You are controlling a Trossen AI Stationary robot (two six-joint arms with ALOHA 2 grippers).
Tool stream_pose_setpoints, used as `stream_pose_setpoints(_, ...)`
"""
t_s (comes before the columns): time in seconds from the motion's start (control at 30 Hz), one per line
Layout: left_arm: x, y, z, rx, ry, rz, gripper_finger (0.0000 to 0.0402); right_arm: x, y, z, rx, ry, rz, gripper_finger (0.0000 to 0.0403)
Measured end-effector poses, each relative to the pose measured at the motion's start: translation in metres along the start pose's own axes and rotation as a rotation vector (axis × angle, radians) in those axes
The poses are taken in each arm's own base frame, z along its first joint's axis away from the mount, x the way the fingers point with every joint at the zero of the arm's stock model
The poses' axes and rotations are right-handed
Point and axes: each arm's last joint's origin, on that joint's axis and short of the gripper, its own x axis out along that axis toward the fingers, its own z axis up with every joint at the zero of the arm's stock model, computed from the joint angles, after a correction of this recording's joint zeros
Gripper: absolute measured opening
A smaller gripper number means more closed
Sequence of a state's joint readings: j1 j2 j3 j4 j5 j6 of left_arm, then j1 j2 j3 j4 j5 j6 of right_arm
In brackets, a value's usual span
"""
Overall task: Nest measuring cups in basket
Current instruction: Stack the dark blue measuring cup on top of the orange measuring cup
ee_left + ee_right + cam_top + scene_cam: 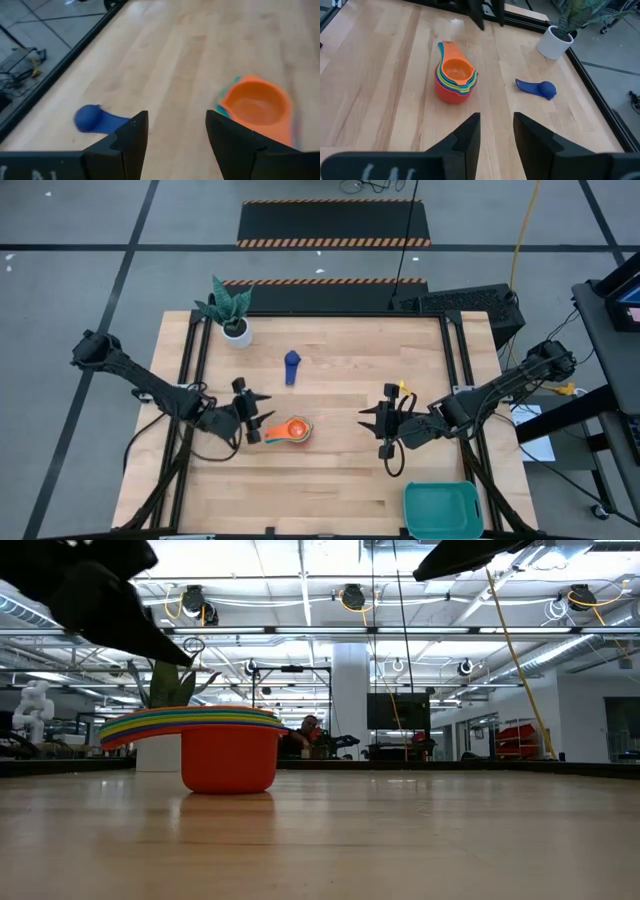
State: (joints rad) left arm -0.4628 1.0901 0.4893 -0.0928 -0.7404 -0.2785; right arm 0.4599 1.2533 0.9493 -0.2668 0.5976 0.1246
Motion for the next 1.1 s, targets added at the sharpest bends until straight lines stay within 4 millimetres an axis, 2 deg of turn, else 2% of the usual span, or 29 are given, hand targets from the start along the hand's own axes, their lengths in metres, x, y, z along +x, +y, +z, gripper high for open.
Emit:
stream_pose_setpoints(0.43, 0.028, 0.05, 0.043, -0.07, 0.012, 0.043, 0.0202, 0.002, -0.004, 0.0, -0.009, 0.002, -0.016, 0.0112)
stream_pose_setpoints(0.7, 0.042, 0.082, 0.045, -0.109, 0.04, 0.014, 0.0202, 0.002, -0.003, 0.001, 0.035, -0.006, -0.013, 0.0112)
stream_pose_setpoints(0.87, 0.048, 0.102, 0.046, -0.214, 0.025, 0.001, 0.0202, 0.003, -0.003, 0.004, 0.062, -0.028, -0.011, 0.0112)
stream_pose_setpoints(1.0, 0.049, 0.108, 0.053, -0.25, -0.045, -0.069, 0.0202, 0.016, -0.003, 0.01, 0.119, -0.084, -0.023, 0.0112)
stream_pose_setpoints(1.1, 0.05, 0.112, 0.056, -0.251, -0.082, -0.061, 0.0202, 0.039, -0.002, 0.013, 0.137, -0.116, 0.032, 0.0112)
